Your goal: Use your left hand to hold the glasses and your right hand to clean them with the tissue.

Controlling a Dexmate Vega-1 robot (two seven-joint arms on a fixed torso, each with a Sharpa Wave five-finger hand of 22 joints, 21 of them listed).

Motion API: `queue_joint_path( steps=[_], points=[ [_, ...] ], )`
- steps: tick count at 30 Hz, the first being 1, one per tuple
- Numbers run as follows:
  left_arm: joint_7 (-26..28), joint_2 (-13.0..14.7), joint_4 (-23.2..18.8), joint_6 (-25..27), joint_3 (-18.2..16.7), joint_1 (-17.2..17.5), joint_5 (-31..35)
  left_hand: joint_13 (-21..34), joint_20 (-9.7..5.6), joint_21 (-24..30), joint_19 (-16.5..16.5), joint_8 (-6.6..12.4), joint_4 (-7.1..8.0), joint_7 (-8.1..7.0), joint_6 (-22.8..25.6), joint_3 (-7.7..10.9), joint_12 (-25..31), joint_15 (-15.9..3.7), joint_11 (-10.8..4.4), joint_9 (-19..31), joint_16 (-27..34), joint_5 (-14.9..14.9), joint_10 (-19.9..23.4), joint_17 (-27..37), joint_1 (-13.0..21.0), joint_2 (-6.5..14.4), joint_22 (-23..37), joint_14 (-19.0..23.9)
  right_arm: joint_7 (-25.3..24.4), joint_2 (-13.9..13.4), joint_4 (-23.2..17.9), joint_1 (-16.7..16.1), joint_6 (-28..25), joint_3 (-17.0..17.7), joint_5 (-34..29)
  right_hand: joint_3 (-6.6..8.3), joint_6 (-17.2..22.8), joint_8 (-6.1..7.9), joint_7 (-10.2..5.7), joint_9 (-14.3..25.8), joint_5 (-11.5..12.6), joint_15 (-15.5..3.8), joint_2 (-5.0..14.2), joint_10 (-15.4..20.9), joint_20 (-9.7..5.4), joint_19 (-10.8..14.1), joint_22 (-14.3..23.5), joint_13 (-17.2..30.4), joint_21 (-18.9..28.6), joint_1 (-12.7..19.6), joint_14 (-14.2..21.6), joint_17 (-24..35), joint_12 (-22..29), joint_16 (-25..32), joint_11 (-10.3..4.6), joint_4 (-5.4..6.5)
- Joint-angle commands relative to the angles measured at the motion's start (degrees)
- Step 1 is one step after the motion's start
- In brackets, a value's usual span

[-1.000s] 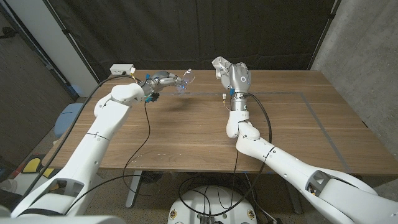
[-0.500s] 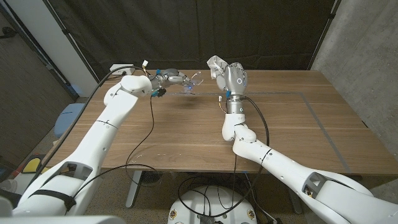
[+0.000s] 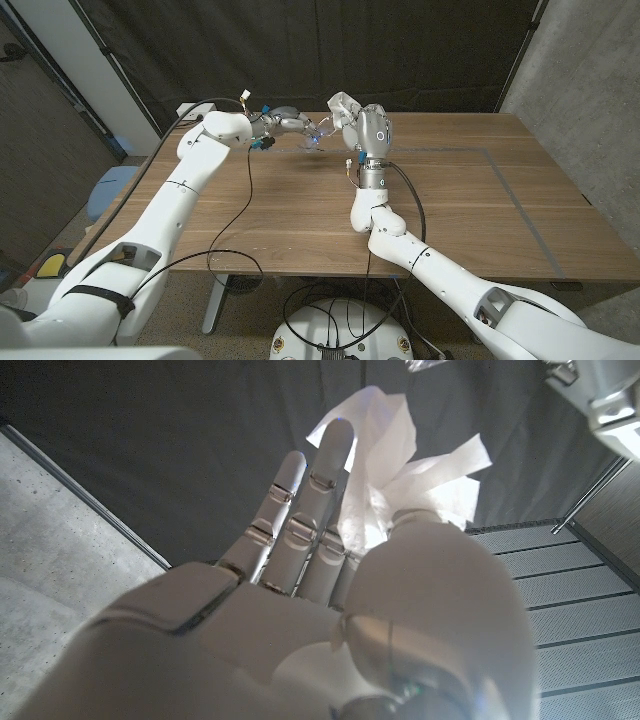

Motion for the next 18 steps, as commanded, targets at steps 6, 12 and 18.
queue_joint_path(
  steps=[6,12,18],
  points=[
    [-5.07,-1.2,4.04,-3.39,-0.76,-2.7,-4.25,0.2,-0.15,0.72,-0.15,3.58,0.53,3.94,5.65,1.56,0.46,-5.56,0.01,8.69,-0.32,0.39,-0.14,-0.18,-0.17,-0.32,0.15,0.67,0.41,-0.29,3.15,2.42,-2.61,-4.31,-0.33,-0.01,5.28,0.47,-1.98,0.2,0.35,-4.03,-0.55,0.76,-3.4,-0.68,0.27,0.66,1.02,1.2,0.7,1.23,0.51,0.95,0.26,-0.32],
    [-6.5,-0.27,3.5,-2.95,-0.63,-2.55,-5.07,0.36,-0.12,0.95,-0.23,3.54,0.56,4.03,5.59,1.69,0.56,-5.57,-0.14,8.87,-0.3,0.37,-0.24,-0.1,-0.27,-0.35,0.12,0.63,0.26,-0.71,3.83,3.63,-3.49,-5.57,0.87,-0.2,6.36,0.43,-1.57,0.05,0.22,-4.02,-1.24,1.52,-3.44,-0.94,0.36,0.93,1.74,1.73,1.0,2.37,0.76,1.64,0.57,-0.61],
    [-7.28,0.54,3.24,-2.57,-0.42,-2.57,-5.3,0.52,-0.13,1.16,-0.35,3.43,0.55,4.2,5.64,1.87,0.76,-5.47,-0.12,8.88,-0.26,0.4,-0.08,-0.09,-0.32,-0.41,0.08,0.76,0.28,-1.37,3.86,4.42,-4.17,-6.43,1.58,-0.45,7.9,0.27,-1.64,-0.21,-0.08,-3.99,-2.18,2.89,-3.55,-1.23,0.48,1.57,2.74,2.53,1.36,3.98,1.43,2.65,0.91,-0.9]
  ],
)
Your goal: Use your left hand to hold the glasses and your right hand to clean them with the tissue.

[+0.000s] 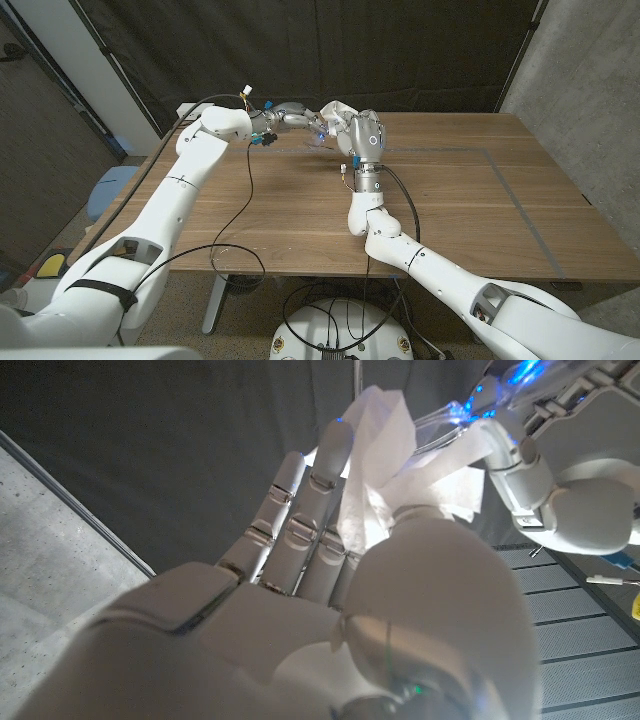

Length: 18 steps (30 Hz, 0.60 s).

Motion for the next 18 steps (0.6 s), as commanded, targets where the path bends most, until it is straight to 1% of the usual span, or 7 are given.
queue_joint_path(
  steps=[1,10,15,18],
  points=[
    [-2.22,1.33,-0.4,0.24,0.01,-0.08,-1.5,0.23,0.16,0.34,-0.21,3.4,0.14,3.91,5.47,0.59,0.29,-5.48,0.15,8.92,0.05,0.45,0.13,0.06,0.27,0.14,0.07,0.78,0.26,-1.14,0.66,1.8,-2.03,-2.22,1.87,-0.05,6.0,0.05,-2.66,-0.16,-0.11,-3.57,-0.61,0.96,-3.65,-0.49,0.13,0.45,0.88,1.02,0.83,1.06,0.62,0.89,0.16,-0.51],
    [-0.94,0.49,0.17,0.21,-0.47,-0.17,-2.23,0.12,0.14,0.73,-0.29,3.32,0.16,3.81,5.56,0.71,0.3,-5.44,0.03,9.08,0.22,0.45,0.16,0.3,0.16,0.12,0.02,0.77,0.59,-2.83,-1.17,1.68,-0.83,-3.93,1.62,-0.21,7.09,-0.28,-2.74,-0.38,-0.35,-3.57,-1.21,1.46,-3.76,-0.78,0.19,0.67,1.67,1.62,0.85,1.73,0.76,1.19,0.24,-0.54],
    [-0.2,-0.42,1.29,-0.17,-0.37,-0.85,-2.5,0.11,0.15,0.93,-0.34,3.31,0.22,3.69,5.49,0.8,0.37,-5.51,0.03,9.27,0.2,0.44,0.27,0.32,0.0,0.04,-0.02,0.76,1.55,-4.49,-2.65,1.34,1.51,-5.61,0.53,-0.31,7.41,-0.63,-2.69,-0.49,-0.45,-3.57,-1.48,1.59,-3.82,-0.95,0.2,0.96,2.13,1.88,0.85,2.0,0.88,1.27,0.11,-0.47],
    [-0.22,-0.73,1.98,-0.21,-0.13,-1.27,-2.54,0.26,0.12,1.05,-0.33,3.29,0.19,3.74,5.5,0.91,0.43,-5.49,-0.01,9.31,0.19,0.44,0.14,0.3,0.0,0.01,-0.04,0.8,1.65,-4.93,-2.93,1.25,2.89,-6.29,-0.09,-0.34,7.51,-0.76,-2.67,-0.52,-0.48,-3.57,-1.54,1.68,-3.85,-1.04,0.21,0.82,2.28,1.97,0.85,2.06,0.79,1.27,0.08,-0.44]
  ],
)
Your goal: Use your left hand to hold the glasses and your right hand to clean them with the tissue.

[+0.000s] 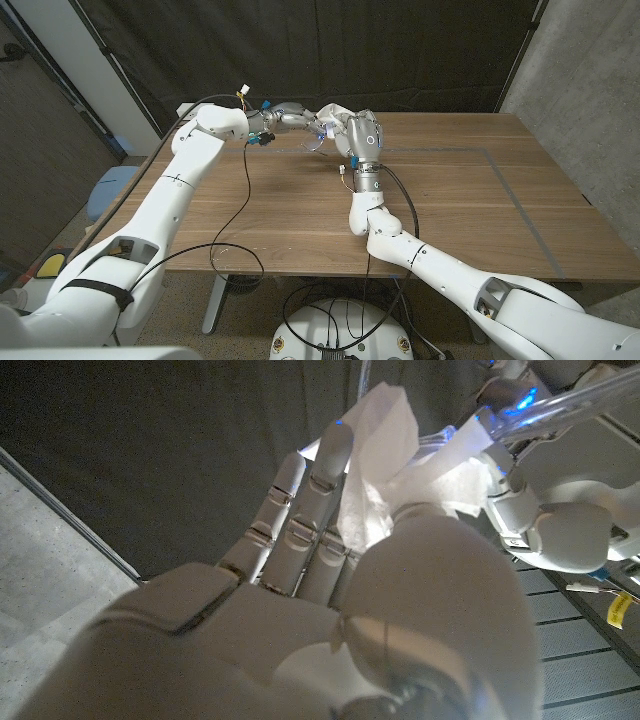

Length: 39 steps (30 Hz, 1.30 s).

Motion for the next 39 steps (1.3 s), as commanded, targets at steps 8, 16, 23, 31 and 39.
queue_joint_path(
  steps=[8,16,23,31,39],
  points=[
    [0.18,-1.79,3.25,-0.4,0.44,-1.8,-0.88,0.08,0.17,0.67,-0.47,3.15,0.16,3.38,5.12,1.04,0.42,-5.5,0.05,9.28,0.3,0.43,0.27,0.46,-0.04,-0.03,0.05,0.83,2.14,-2.85,-2.15,0.19,5.35,-3.6,-3.48,-0.16,5.6,-0.75,-3.08,0.16,-0.1,-3.49,-0.25,0.7,-3.94,-0.69,0.2,0.16,1.01,0.82,0.41,0.42,0.29,0.34,-0.21,0.05],
    [-0.42,-1.35,3.24,0.15,0.79,-1.85,-0.2,0.19,0.24,0.99,-0.58,3.07,0.16,3.25,5.29,1.24,0.51,-5.5,-0.01,9.32,0.34,0.42,0.2,0.53,-0.12,-0.09,-0.01,0.87,1.54,-1.9,-0.62,0.84,5.69,-2.54,-2.89,-0.32,5.99,-1.48,-3.12,0.11,-0.16,-3.49,-0.25,0.79,-4.03,-1.09,0.18,0.21,1.85,1.01,0.22,0.44,0.13,0.1,-0.09,0.31],
    [-1.27,-1.04,3.97,0.48,1.36,-2.63,0.77,0.03,0.18,1.28,-0.67,2.92,0.11,3.5,5.3,1.33,0.48,-5.37,0.16,9.32,0.51,0.41,0.27,0.75,-0.09,-0.1,-0.06,0.88,0.72,-1.47,0.0,1.32,6.23,-2.05,-2.46,-0.53,6.16,-2.15,-3.21,0.13,-0.2,-3.49,-0.22,0.78,-4.06,-1.42,0.13,0.4,2.62,1.09,0.32,0.54,0.0,0.07,-0.23,0.5],
    [-2.6,-0.8,4.79,1.1,2.35,-3.6,2.29,0.12,0.29,1.62,-0.74,2.81,0.08,3.6,5.38,1.55,0.61,-5.36,0.24,9.38,0.49,0.44,0.34,0.75,-0.16,-0.22,-0.12,0.91,0.56,-1.19,0.44,1.81,6.15,-1.47,-1.91,-0.63,6.31,-2.6,-3.2,0.16,-0.2,-3.49,-0.13,0.78,-4.02,-1.67,0.09,0.52,3.19,1.13,0.41,0.7,-0.12,0.07,-0.08,0.62],
    [-2.83,-0.91,4.53,1.23,2.13,-3.36,3.07,0.04,0.42,1.96,-0.91,2.67,0.02,3.66,5.5,1.67,0.62,-5.27,0.27,9.39,0.64,0.45,0.35,0.98,-0.11,-0.24,-0.18,0.83,-0.09,-0.9,0.91,2.13,5.32,-0.31,-0.89,-0.75,6.46,-3.06,-3.06,0.2,-0.21,-3.49,-0.09,0.79,-4.02,-1.95,0.01,0.54,3.77,1.15,0.32,0.71,-0.3,-0.1,-0.11,0.71]
  ],
)
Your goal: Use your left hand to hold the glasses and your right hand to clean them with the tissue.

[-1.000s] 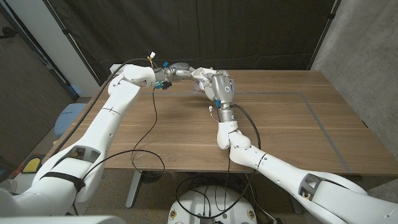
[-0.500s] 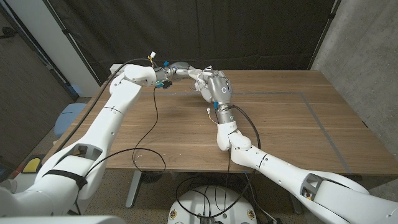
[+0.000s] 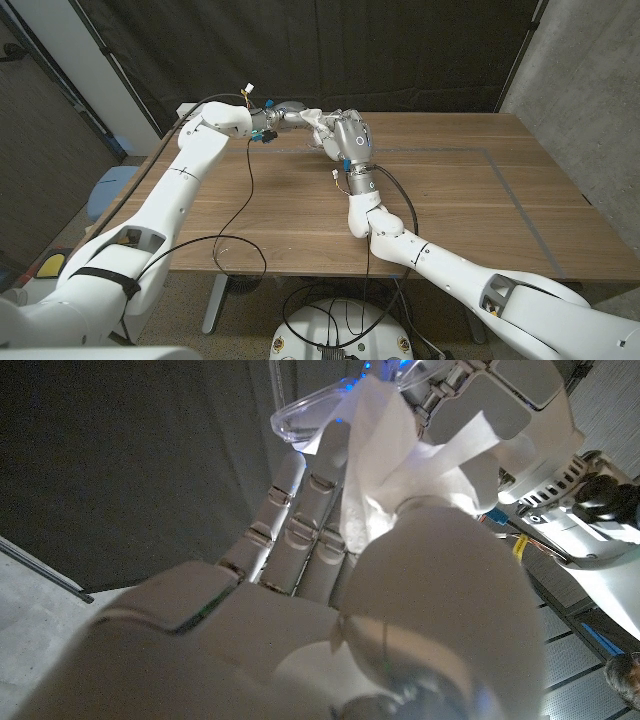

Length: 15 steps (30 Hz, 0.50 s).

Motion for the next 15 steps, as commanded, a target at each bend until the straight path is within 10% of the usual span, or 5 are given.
queue_joint_path(
  steps=[1,15],
  points=[
    [-0.85,0.16,0.29,0.46,0.42,-0.36,1.56,-0.01,-0.25,0.46,-0.3,2.66,0.48,3.31,5.22,1.18,0.24,-5.17,0.21,9.32,0.34,0.4,0.48,0.24,0.22,0.07,0.08,0.25,-1.17,0.46,0.81,0.59,-0.81,1.7,1.88,-0.19,2.45,-0.16,-2.3,0.09,0.19,-3.49,0.79,0.27,-4.3,-0.26,0.15,0.05,0.56,0.07,0.33,0.2,-0.3,-0.09,-0.07,0.17],
    [-0.62,0.04,-0.97,0.88,-0.21,0.39,2.04,0.05,-0.24,1.04,-0.54,2.43,0.51,3.3,5.02,1.37,0.26,-5.15,0.22,9.6,0.47,0.41,0.21,0.49,0.12,-0.01,-0.03,0.14,-2.2,0.35,0.68,-0.05,-3.62,4.79,3.82,-0.4,2.62,-1.01,-2.39,0.15,0.22,-3.49,0.87,0.31,-4.33,-0.71,-0.03,0.11,1.67,0.14,0.37,0.37,-0.67,-0.26,-0.13,0.27]
  ],
)
